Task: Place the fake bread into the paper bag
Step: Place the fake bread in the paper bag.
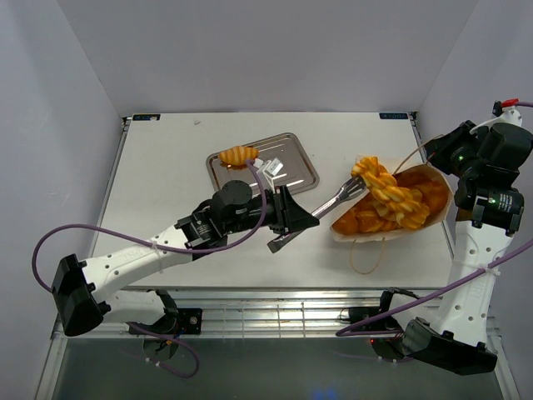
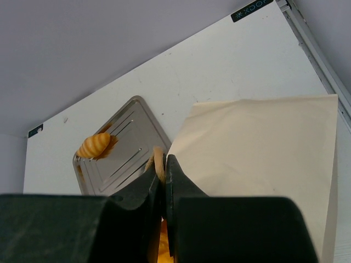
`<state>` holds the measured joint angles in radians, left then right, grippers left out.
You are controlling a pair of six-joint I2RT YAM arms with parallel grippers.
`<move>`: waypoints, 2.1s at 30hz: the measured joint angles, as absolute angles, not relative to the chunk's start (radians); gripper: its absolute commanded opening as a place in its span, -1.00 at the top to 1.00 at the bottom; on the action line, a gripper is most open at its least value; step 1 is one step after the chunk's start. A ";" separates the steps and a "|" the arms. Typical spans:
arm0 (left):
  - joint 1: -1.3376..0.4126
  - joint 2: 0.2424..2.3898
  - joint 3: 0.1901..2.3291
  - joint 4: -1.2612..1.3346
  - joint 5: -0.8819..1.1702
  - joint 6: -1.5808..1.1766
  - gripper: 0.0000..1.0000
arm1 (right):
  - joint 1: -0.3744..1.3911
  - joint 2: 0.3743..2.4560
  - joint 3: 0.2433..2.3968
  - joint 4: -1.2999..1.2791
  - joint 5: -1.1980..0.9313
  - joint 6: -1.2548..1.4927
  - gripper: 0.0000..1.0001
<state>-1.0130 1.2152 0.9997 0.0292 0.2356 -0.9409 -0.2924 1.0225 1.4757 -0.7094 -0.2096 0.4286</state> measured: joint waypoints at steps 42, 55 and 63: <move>-1.266 1.343 0.906 0.527 -0.197 -0.429 1.00 | -0.293 1.031 1.524 -0.764 -0.242 0.466 0.85; -1.267 1.139 0.879 0.493 -0.122 -0.118 1.00 | -0.292 1.031 1.524 -0.762 -0.249 0.467 0.85; -1.267 1.148 0.876 0.456 -0.028 0.065 1.00 | -0.292 1.031 1.524 -0.762 -0.250 0.466 0.85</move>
